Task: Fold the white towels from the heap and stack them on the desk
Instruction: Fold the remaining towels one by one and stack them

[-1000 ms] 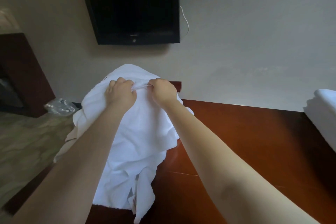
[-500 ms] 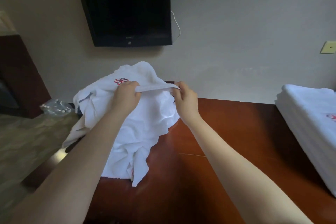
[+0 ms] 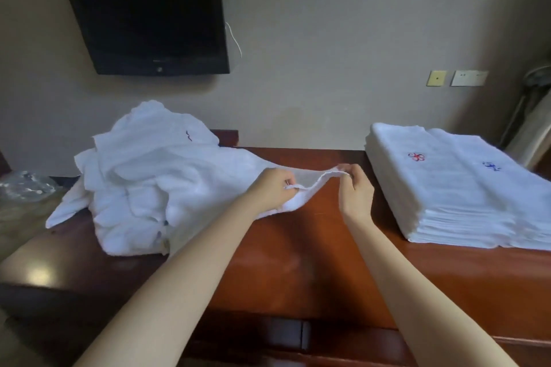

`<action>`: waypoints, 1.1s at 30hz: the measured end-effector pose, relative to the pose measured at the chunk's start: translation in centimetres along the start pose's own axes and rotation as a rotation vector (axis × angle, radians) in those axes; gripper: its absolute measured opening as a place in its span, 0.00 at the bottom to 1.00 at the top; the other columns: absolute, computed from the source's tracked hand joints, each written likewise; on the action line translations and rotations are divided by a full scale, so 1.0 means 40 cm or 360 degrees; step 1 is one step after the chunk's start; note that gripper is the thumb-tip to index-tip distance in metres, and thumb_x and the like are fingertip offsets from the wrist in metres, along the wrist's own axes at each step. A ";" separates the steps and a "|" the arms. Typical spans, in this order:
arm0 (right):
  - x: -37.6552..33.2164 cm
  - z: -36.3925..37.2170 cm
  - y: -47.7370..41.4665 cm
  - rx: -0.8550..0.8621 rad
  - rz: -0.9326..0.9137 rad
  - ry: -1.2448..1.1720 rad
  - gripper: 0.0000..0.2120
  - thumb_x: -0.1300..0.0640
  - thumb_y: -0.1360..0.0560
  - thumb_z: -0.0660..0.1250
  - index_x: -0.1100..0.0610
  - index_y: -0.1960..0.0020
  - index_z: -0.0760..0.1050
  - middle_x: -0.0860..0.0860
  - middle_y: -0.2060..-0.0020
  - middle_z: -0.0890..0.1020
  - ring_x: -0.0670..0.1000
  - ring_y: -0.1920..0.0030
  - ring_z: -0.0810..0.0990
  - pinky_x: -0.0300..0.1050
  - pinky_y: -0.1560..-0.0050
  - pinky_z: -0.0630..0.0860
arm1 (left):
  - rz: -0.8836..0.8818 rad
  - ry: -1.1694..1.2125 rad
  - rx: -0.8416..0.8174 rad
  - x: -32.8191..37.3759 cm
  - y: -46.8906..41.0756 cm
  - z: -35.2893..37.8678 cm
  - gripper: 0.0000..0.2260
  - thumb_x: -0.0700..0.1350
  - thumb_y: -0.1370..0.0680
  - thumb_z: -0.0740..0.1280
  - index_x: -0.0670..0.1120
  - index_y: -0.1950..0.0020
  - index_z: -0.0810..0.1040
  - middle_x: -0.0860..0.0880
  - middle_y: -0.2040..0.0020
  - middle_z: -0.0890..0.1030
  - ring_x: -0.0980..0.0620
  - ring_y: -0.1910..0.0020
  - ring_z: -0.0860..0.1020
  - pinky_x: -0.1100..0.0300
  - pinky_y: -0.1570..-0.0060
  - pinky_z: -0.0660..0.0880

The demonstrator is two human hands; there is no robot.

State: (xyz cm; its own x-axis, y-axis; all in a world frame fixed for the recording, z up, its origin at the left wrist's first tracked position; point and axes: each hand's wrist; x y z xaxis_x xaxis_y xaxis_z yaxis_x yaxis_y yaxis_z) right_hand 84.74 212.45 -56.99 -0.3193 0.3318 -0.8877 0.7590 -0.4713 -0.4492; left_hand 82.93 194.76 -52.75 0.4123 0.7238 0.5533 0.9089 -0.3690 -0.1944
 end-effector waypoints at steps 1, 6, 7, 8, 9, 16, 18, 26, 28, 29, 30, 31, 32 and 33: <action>0.022 -0.038 0.009 -0.0002 0.0013 0.0052 0.11 0.59 0.30 0.56 0.56 0.56 0.77 0.45 0.58 0.81 0.39 0.58 0.76 0.24 0.60 0.67 | 0.0004 0.0007 -0.0060 0.015 0.010 0.044 0.06 0.41 0.22 0.63 0.45 0.59 0.76 0.52 0.66 0.72 0.48 0.65 0.75 0.57 0.64 0.75; 0.102 -0.179 0.045 -0.0263 0.0030 0.0351 0.15 0.57 0.33 0.53 0.62 0.60 0.76 0.49 0.59 0.77 0.49 0.55 0.74 0.29 0.55 0.66 | 0.0000 0.0189 -0.0341 0.104 0.034 0.215 0.09 0.44 0.24 0.62 0.44 0.63 0.75 0.48 0.64 0.75 0.51 0.70 0.78 0.60 0.68 0.74; 0.111 -0.196 0.050 -0.0331 0.0004 0.0419 0.16 0.57 0.32 0.53 0.64 0.61 0.77 0.51 0.60 0.77 0.52 0.54 0.74 0.35 0.52 0.67 | -0.0033 0.0286 -0.0372 0.120 0.036 0.234 0.07 0.45 0.26 0.62 0.45 0.61 0.78 0.48 0.62 0.78 0.52 0.69 0.78 0.61 0.68 0.76; 0.118 -0.212 0.057 -0.0374 -0.0040 0.0506 0.18 0.57 0.32 0.52 0.65 0.62 0.77 0.53 0.60 0.78 0.55 0.54 0.74 0.41 0.49 0.67 | -0.0051 0.0351 -0.0355 0.130 0.038 0.247 0.08 0.46 0.28 0.62 0.46 0.60 0.79 0.48 0.60 0.80 0.53 0.68 0.77 0.60 0.67 0.76; 0.124 -0.224 0.064 -0.0394 -0.0087 0.0592 0.18 0.55 0.30 0.52 0.64 0.64 0.77 0.55 0.61 0.78 0.57 0.54 0.74 0.46 0.47 0.67 | -0.0058 0.0389 -0.0291 0.133 0.037 0.254 0.10 0.48 0.29 0.62 0.45 0.60 0.79 0.47 0.58 0.81 0.52 0.65 0.77 0.58 0.64 0.77; 0.125 -0.178 0.097 -0.0413 -0.0302 0.0827 0.10 0.56 0.23 0.64 0.61 0.47 0.79 0.53 0.46 0.80 0.57 0.35 0.72 0.51 0.34 0.63 | -0.0258 0.0193 0.0265 -0.019 0.039 0.193 0.07 0.41 0.23 0.64 0.41 0.60 0.79 0.45 0.60 0.80 0.48 0.60 0.75 0.63 0.64 0.68; 0.107 -0.133 0.099 -0.0598 -0.0304 0.0804 0.13 0.55 0.23 0.65 0.59 0.40 0.76 0.52 0.41 0.78 0.55 0.41 0.75 0.46 0.42 0.69 | -0.0338 0.0064 0.0313 -0.076 0.050 0.171 0.07 0.40 0.23 0.63 0.40 0.57 0.80 0.43 0.56 0.81 0.46 0.56 0.76 0.62 0.59 0.70; 0.138 -0.018 0.129 -0.1127 -0.0196 0.1340 0.32 0.36 0.24 0.59 0.53 0.26 0.62 0.52 0.31 0.69 0.57 0.32 0.66 0.54 0.34 0.63 | -0.0530 -0.0416 -0.0201 -0.177 0.125 0.157 0.23 0.61 0.25 0.66 0.48 0.37 0.75 0.51 0.35 0.72 0.49 0.40 0.73 0.53 0.40 0.72; 0.157 -0.042 0.128 -0.0977 -0.0335 0.1442 0.26 0.37 0.24 0.60 0.52 0.33 0.70 0.51 0.40 0.74 0.56 0.39 0.69 0.52 0.40 0.66 | -0.0536 -0.0288 -0.0096 -0.157 0.129 0.171 0.14 0.60 0.26 0.64 0.50 0.53 0.78 0.52 0.50 0.78 0.51 0.54 0.77 0.53 0.53 0.75; 0.162 -0.058 0.124 -0.0913 -0.0352 0.1394 0.22 0.38 0.24 0.60 0.51 0.39 0.74 0.50 0.45 0.77 0.55 0.42 0.71 0.51 0.42 0.67 | -0.0559 -0.0251 -0.0090 -0.139 0.127 0.175 0.14 0.60 0.26 0.63 0.49 0.60 0.76 0.52 0.59 0.77 0.51 0.60 0.76 0.53 0.59 0.74; 0.166 -0.076 0.119 -0.0871 -0.0318 0.1300 0.18 0.38 0.24 0.59 0.50 0.46 0.77 0.48 0.51 0.79 0.53 0.45 0.72 0.51 0.45 0.67 | -0.0549 -0.0255 -0.0131 -0.122 0.120 0.179 0.16 0.60 0.27 0.62 0.48 0.64 0.74 0.51 0.64 0.77 0.51 0.64 0.75 0.54 0.62 0.73; 0.170 -0.098 0.113 -0.0852 -0.0240 0.1186 0.17 0.38 0.23 0.58 0.49 0.54 0.76 0.47 0.58 0.79 0.52 0.49 0.74 0.50 0.47 0.67 | -0.0527 -0.0272 -0.0205 -0.103 0.112 0.186 0.17 0.59 0.27 0.61 0.47 0.65 0.75 0.49 0.65 0.77 0.50 0.64 0.76 0.53 0.62 0.72; 0.171 -0.121 0.108 -0.0853 -0.0146 0.1089 0.17 0.37 0.23 0.57 0.48 0.60 0.74 0.46 0.63 0.79 0.51 0.53 0.75 0.49 0.49 0.67 | -0.0511 -0.0242 -0.0274 -0.083 0.103 0.196 0.17 0.57 0.27 0.60 0.46 0.64 0.78 0.49 0.64 0.80 0.49 0.62 0.77 0.53 0.60 0.73; 0.171 -0.145 0.105 -0.0859 -0.0063 0.1019 0.19 0.37 0.22 0.56 0.48 0.65 0.71 0.46 0.67 0.79 0.51 0.57 0.77 0.48 0.52 0.68 | -0.0519 -0.0141 -0.0339 -0.063 0.095 0.208 0.16 0.55 0.27 0.60 0.45 0.63 0.80 0.49 0.64 0.82 0.49 0.61 0.79 0.54 0.59 0.75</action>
State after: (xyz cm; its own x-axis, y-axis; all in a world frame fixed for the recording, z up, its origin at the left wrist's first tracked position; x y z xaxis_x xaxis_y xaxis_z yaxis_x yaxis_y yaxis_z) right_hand 89.05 217.48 -64.37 -0.0911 0.8166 -0.5700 0.9734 -0.0477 -0.2240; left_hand 85.89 196.39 -61.63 0.1166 0.8671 0.4843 0.9633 -0.2175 0.1575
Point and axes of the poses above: each hand's wrist, its own y-axis away from the middle knuckle, its own z-axis out of the palm, x = y × z
